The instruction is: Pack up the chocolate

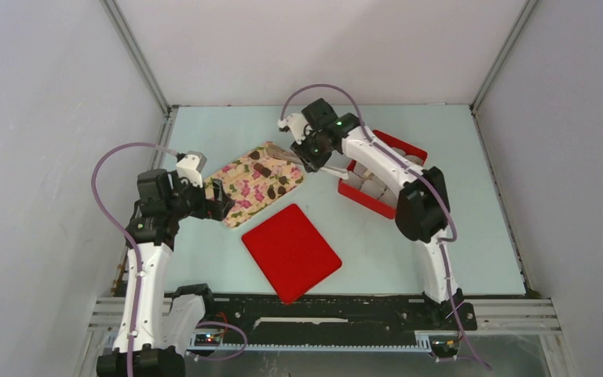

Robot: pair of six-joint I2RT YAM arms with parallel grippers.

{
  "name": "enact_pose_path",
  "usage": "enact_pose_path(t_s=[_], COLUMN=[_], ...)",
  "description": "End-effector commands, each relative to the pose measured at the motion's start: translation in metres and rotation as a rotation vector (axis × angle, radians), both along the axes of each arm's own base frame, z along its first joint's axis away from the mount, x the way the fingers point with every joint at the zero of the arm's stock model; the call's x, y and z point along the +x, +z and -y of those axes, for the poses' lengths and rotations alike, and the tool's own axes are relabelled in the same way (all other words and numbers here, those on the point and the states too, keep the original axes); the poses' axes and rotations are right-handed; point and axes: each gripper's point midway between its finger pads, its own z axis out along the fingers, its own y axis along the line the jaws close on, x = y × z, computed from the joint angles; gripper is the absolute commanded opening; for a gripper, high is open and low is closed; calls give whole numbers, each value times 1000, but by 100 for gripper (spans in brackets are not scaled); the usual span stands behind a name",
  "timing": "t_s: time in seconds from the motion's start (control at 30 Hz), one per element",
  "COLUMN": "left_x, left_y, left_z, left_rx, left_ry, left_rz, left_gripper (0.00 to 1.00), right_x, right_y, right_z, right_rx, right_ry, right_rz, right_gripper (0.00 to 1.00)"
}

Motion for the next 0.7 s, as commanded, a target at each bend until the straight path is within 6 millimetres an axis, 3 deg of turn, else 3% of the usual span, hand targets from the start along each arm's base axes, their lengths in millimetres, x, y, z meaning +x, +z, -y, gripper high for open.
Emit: enact_pose_path(t_s=[0.0,0.17,0.5,0.67], left_x=[1,3,10,12], left_y=[-1,-3,-5,-5], left_z=[2,3,7,9], left_rx=[-14,-20,-52,-63], left_ry=[-12,-18,-33,-37], left_rz=[25,19,-10,-16], left_gripper=[98,98,98,98], right_x=[-19,-37,-66,-75], right_y=[60,70,84,92], right_z=[17,69,231,288], right_rx=[125,103,-35,-64], right_ry=[-17,-78,-316,-417], right_rz=[-9,-41,-17,8], right_gripper=[22,21,21,22])
